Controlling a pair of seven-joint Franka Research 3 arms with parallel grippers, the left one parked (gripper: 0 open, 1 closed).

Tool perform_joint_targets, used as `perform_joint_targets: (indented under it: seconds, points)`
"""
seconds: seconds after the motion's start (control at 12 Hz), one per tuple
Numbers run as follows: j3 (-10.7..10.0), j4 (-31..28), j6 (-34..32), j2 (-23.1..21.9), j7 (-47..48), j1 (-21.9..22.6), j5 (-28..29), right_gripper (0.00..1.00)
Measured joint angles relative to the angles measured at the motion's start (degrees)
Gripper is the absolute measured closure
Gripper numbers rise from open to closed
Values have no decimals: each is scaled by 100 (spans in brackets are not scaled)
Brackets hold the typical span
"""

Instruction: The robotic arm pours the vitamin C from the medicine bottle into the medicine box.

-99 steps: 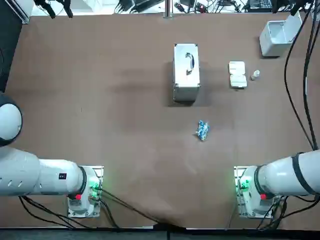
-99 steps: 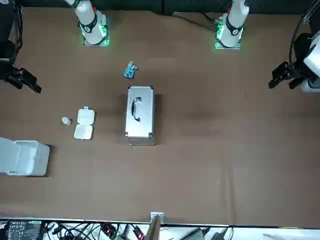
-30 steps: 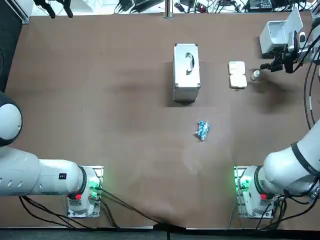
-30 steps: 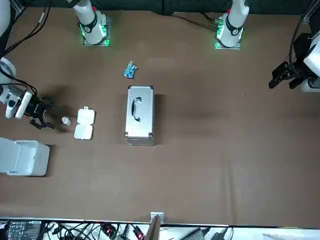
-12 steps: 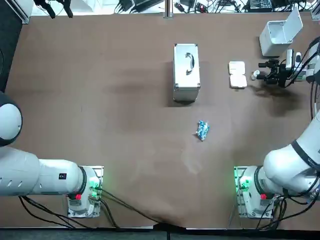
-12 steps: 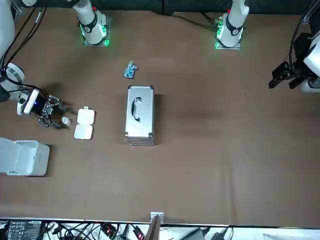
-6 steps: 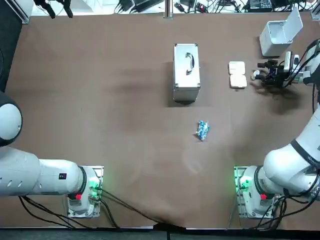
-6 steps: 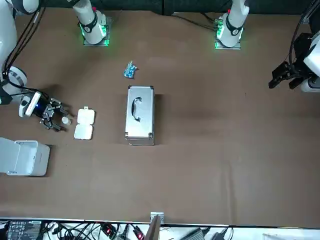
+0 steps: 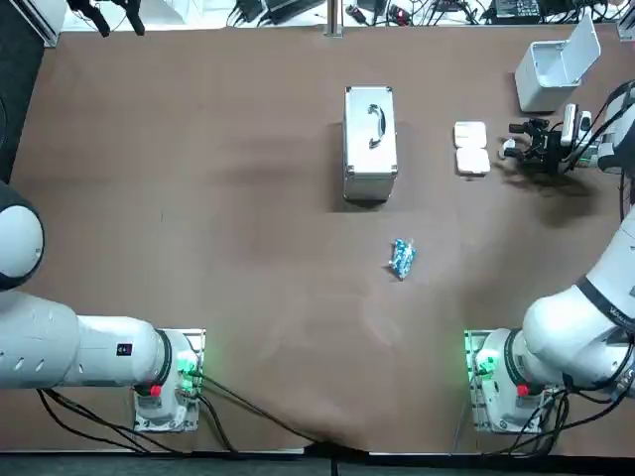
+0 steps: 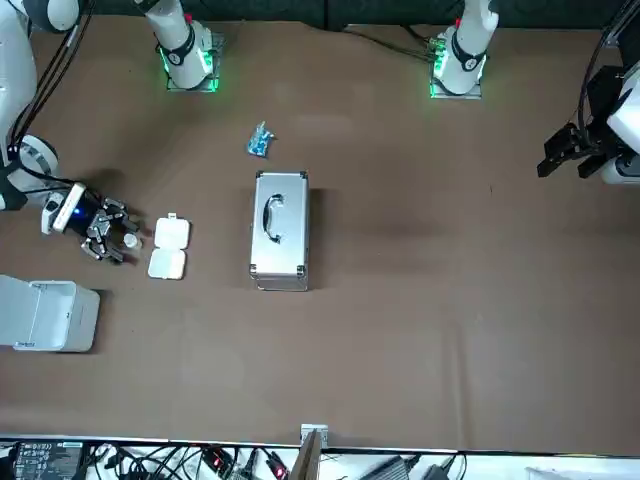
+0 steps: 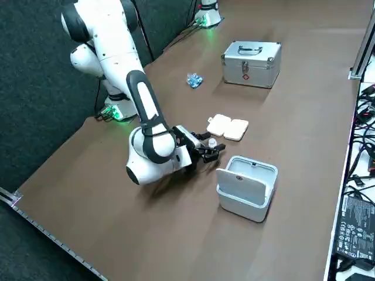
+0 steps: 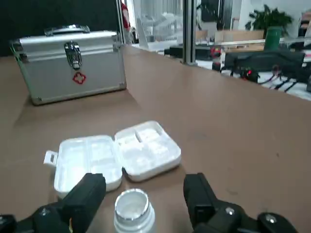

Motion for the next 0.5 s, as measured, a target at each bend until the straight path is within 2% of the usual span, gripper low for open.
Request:
perform_joint_targets:
  seconds: [0.5]
  points:
    - [0, 1, -286, 218, -140, -90, 251, 0]
